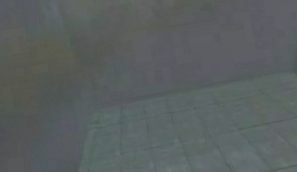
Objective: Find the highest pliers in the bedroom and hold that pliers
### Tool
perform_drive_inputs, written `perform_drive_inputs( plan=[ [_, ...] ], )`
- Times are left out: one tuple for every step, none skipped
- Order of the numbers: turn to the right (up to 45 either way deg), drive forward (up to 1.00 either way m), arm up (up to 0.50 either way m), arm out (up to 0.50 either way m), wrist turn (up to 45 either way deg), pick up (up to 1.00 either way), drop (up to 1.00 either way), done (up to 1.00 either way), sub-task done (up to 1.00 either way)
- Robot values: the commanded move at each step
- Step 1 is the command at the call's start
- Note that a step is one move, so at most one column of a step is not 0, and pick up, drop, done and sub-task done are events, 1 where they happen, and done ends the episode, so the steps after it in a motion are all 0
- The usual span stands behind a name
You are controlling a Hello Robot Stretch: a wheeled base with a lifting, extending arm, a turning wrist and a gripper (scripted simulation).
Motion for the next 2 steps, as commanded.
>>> perform_drive_inputs(
  plan=[
    [3.0, 0.00, 0.00, 0.00, 0.0, 0.00, 0.00, 0.00, 0.00],
    [0.0, 0.50, 0.00, 0.00, 0.0, 0.00, 0.00, 0.00, 0.00]
  ],
)
